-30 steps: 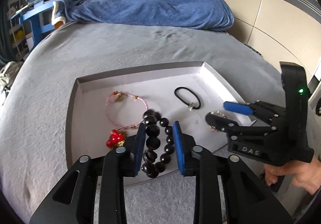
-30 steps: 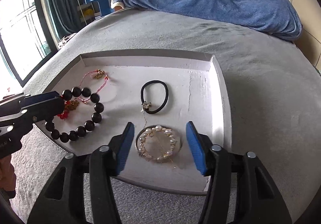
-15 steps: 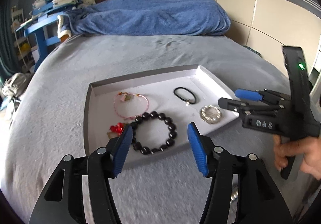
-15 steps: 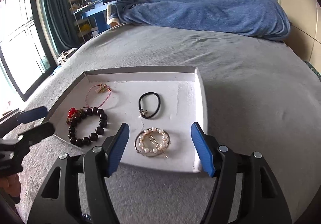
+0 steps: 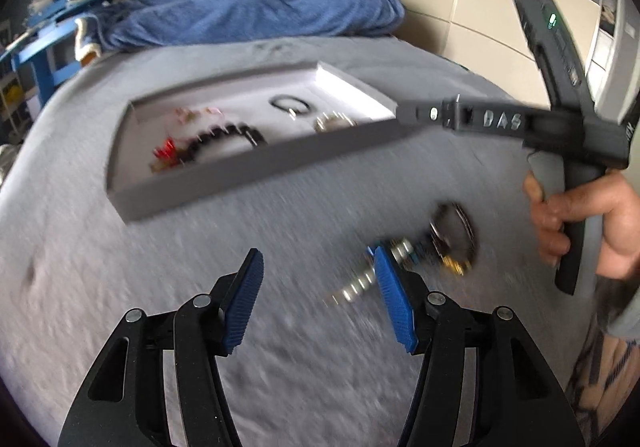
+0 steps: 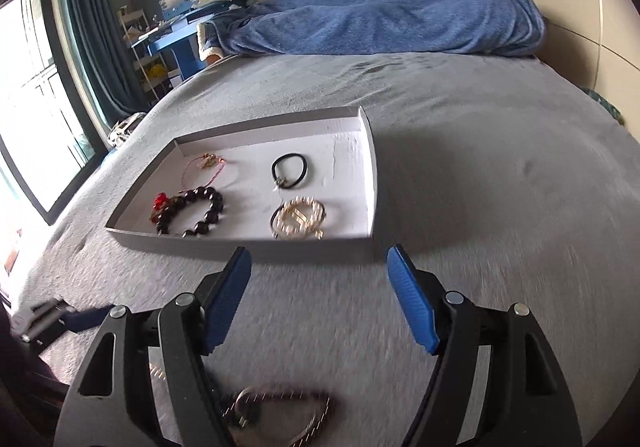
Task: Organize jewelry
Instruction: 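Move both tools back toward the remaining jewelry, then grasp the white pearl strand with the left gripper and lift it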
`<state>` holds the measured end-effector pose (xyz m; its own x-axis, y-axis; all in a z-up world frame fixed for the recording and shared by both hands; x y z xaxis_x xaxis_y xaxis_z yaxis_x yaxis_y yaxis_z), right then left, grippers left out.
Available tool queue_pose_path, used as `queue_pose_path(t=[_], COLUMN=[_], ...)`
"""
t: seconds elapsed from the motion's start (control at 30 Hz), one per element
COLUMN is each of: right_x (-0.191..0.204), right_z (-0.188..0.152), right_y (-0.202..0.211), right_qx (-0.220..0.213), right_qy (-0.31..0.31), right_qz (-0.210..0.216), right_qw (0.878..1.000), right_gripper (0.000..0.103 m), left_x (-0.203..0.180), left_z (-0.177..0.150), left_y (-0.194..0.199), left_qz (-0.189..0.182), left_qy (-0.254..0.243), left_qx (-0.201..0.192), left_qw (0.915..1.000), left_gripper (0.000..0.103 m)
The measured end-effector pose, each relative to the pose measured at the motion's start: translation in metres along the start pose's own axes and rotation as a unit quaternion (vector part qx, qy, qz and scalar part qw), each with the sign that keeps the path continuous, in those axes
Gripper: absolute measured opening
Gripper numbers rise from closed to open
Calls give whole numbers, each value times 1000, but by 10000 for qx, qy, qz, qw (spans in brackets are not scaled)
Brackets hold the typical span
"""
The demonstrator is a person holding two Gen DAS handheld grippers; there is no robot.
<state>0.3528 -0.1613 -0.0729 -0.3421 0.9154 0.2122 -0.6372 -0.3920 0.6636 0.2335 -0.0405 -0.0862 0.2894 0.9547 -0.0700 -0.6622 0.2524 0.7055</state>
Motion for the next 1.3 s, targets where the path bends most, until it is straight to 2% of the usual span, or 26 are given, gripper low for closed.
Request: queue_pose_path(t=[0.13,0.23,0.3,0.37,0.4,0.47,0.5,0.57,0.87,1.07,1.3], right_x=[5,10,10,8,7,6,6,4,-3,12,21], right_z=[-18,-28,-33,-38,-39,-43,-45,-49,-62,-75,-85], right_y=[15,19,19,20,20,20,20,23,32,31,26], right_qx=[-15,35,77,116,128,149,160,169,186,321,486], right_qy=[-21,12,12,-61,-100,-139,-140,-160,-324,-21,192], right_qz=[22,36,15,13,21,18,8,-11,-65,-91,-92], right_qw=[10000,10000,10000,9999,9999,9998,9998,9997,9993,9994,9986], right_gripper=[75,75,75,75,75,75,75,75,75,75,75], left_x=[-8,-14,-20,-24,-25,-27,-28,-28,-7,14,22], left_z=[-3,-7,-12,-15,-17,-18,-18,-17,-19,-29,-35], left_y=[-3,-7,-10,-15,-16,-18,-17,-16,4,11,6], left_qz=[-60,-56,-47,-46,-46,-88,-114,-105,51,92,104], left_qy=[-174,-337,-466,-571,-598,-639,-647,-655,-360,-2,233], left_qx=[79,178,266,396,441,472,459,439,220,242,353], left_qw=[9998,9993,9985,9976,9972,9968,9968,9968,9991,9997,9991], left_gripper=[59,54,47,34,31,18,16,6,6,6,6])
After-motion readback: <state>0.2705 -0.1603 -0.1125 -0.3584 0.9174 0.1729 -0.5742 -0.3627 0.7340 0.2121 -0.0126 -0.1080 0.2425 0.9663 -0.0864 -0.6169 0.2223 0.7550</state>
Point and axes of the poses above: each gripper's, at about its wrist camera, not at the fingertips, and y roughly against the way its jaws point, x to its left, z to its top, the point moved 9 cm from there along -y, roughly the way its jaws point, and after that the axes turned 2 degrees about -y, right-handed, at the moved point
